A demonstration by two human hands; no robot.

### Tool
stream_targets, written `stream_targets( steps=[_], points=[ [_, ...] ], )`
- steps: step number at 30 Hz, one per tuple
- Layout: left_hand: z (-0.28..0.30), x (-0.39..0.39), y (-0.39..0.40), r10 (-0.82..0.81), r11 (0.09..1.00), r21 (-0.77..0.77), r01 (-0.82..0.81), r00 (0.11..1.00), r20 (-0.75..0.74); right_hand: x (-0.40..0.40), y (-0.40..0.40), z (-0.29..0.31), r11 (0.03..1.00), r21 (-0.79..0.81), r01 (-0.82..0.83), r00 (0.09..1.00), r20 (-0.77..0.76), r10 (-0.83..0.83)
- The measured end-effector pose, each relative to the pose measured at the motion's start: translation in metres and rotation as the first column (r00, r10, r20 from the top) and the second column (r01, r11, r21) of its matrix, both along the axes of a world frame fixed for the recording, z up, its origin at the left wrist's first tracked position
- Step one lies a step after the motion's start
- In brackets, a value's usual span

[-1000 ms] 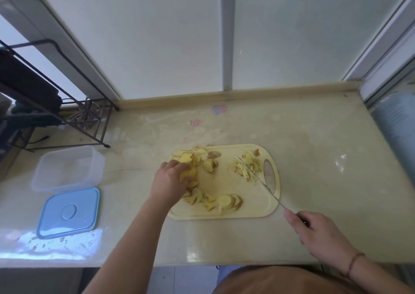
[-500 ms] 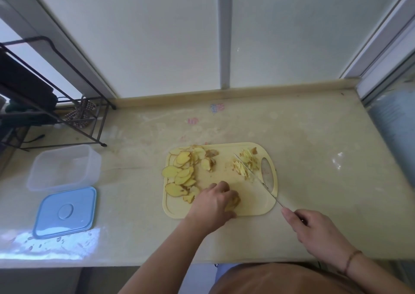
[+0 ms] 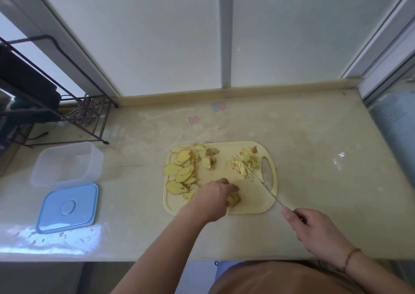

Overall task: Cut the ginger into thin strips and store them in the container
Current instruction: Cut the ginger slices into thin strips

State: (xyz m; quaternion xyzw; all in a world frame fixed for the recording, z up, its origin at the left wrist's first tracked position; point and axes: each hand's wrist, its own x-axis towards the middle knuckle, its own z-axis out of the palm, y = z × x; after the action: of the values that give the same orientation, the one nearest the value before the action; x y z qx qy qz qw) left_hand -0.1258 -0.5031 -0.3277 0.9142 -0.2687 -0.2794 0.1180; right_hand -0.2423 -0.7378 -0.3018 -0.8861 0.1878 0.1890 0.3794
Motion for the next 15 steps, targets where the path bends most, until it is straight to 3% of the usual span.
stream_targets(
  steps=[11, 15],
  points=[
    [-0.007, -0.007, -0.008, 0.114, 0.993, 0.006, -0.114, 0.993, -0.012, 0.0, -0.001, -0.002, 1.0, -0.007, 0.0, 1.0, 0.01, 0.0],
    [-0.009, -0.01, 0.0, 0.257, 0.932, -0.233, -0.279, 0.959, -0.123, -0.002, -0.002, -0.004, 1.0, -0.003, -0.009, 1.0, 0.023, 0.009]
  ],
)
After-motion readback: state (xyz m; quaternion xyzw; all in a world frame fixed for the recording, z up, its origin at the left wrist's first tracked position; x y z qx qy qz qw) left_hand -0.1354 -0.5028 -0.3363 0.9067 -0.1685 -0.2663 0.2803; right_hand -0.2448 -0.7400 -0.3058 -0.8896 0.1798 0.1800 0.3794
